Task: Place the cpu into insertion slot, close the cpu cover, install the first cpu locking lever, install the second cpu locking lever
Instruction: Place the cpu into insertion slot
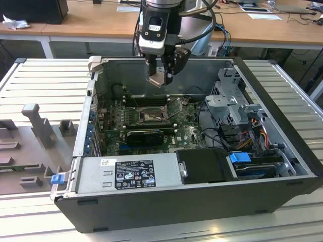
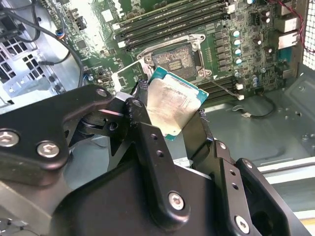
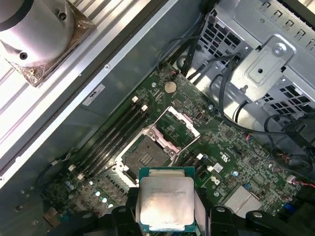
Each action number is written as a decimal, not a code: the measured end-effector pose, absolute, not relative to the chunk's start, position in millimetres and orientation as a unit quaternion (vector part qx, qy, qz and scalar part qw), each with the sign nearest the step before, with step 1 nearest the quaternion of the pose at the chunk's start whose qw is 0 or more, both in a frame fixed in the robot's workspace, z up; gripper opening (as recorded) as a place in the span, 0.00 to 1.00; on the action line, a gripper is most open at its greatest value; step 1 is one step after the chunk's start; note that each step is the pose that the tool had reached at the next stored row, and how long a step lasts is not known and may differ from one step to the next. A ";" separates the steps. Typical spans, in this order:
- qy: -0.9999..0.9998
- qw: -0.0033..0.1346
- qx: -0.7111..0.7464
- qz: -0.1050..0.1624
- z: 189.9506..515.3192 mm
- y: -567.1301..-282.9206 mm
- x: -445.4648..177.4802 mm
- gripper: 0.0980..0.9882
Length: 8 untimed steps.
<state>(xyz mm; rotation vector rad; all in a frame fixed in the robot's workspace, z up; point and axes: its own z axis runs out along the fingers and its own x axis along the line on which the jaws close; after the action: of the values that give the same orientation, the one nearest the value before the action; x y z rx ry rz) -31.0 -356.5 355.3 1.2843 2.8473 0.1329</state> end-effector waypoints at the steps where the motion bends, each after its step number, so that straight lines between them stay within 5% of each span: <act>1: 0.908 0.008 0.417 0.042 355.3 -356.5 -31.0 0.48; 8: 0.894 0.009 0.446 0.042 355.1 -356.5 -31.0 0.48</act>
<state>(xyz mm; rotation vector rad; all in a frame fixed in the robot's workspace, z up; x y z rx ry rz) -31.0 -356.5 355.1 1.3924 2.7925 0.1318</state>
